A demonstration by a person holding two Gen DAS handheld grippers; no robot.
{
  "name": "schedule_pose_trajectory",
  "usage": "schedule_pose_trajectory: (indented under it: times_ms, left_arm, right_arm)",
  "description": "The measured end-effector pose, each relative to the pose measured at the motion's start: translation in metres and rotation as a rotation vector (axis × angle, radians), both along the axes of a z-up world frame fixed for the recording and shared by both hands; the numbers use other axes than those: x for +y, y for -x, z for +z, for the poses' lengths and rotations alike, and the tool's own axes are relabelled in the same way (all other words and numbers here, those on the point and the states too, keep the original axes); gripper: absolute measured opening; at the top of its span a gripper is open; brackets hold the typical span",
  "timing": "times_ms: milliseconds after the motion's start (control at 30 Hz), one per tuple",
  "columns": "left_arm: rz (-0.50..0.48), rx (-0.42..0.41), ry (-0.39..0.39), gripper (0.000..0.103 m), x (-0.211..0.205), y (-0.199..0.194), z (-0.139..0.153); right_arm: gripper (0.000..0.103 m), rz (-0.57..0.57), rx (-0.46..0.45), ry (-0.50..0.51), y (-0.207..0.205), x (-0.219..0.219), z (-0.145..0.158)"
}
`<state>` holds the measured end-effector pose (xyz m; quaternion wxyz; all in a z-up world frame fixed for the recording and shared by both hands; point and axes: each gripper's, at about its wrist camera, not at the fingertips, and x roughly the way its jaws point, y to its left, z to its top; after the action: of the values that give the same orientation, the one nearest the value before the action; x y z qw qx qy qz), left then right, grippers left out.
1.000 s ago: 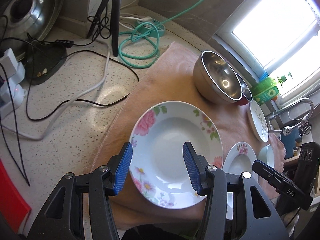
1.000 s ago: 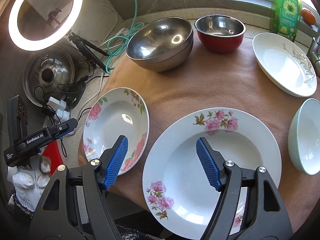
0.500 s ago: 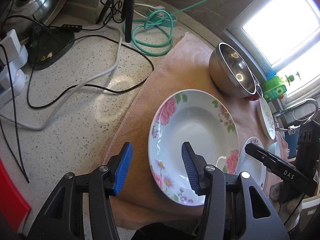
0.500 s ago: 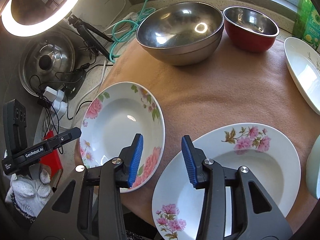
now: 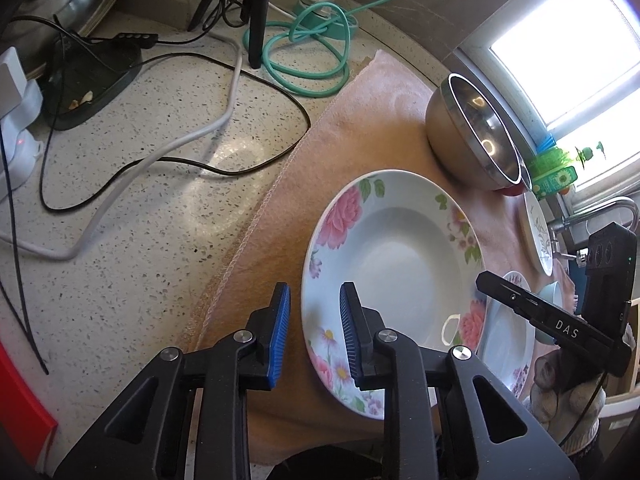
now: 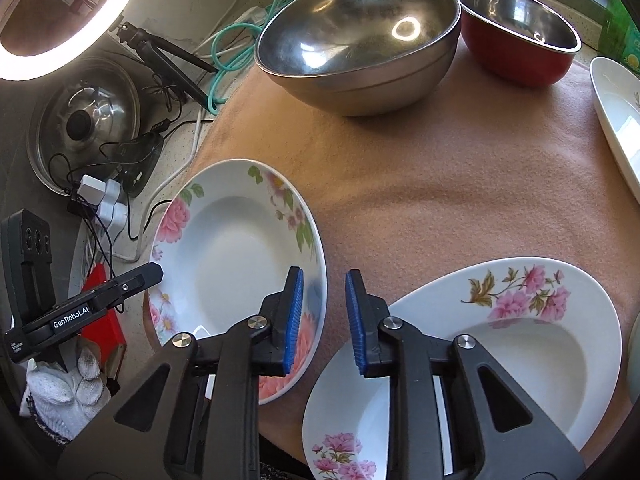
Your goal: Organize plates and bowls
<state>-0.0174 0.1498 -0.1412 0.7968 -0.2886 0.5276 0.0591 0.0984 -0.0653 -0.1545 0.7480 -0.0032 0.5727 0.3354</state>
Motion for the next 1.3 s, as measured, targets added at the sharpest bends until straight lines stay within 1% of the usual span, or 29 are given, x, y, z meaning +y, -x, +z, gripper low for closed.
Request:
schedule_pose_trajectory:
  times_ms: [133, 200, 267, 600, 867, 1100, 1300]
  left_arm:
    - [-0.005, 0.008, 0.002, 0.019, -0.002, -0.003, -0.003]
    - [-0.004, 0.010, 0.004, 0.016, -0.002, -0.004, -0.004]
    - [-0.008, 0.012, -0.001, 0.016, -0.002, -0.004, -0.005]
    - [-0.003, 0.013, -0.005, 0.016, -0.002, -0.005, -0.004]
    - [-0.009, -0.001, -0.020, 0.016, -0.004, -0.008, 0.003]
    - [-0.019, -0.016, -0.020, 0.016, -0.006, -0.010, 0.010]
    - [-0.043, -0.040, -0.023, 0.016, -0.015, -0.014, 0.021]
  right_arm:
    - [0.014, 0.004, 0.007, -0.007, 0.000, 0.001, -0.001]
    - [0.011, 0.009, 0.005, -0.008, 0.000, 0.003, -0.001]
    - [0.010, 0.011, 0.007, -0.010, 0.001, 0.003, -0.001]
    - [0.011, 0.002, 0.012, -0.010, 0.001, 0.005, -0.001]
    - [0.011, -0.014, 0.010, -0.023, 0.000, -0.002, 0.000]
    - [0.011, -0.033, -0.006, -0.050, 0.002, -0.013, 0.015]
    - [0.011, -0.068, -0.012, -0.073, 0.007, -0.033, 0.027]
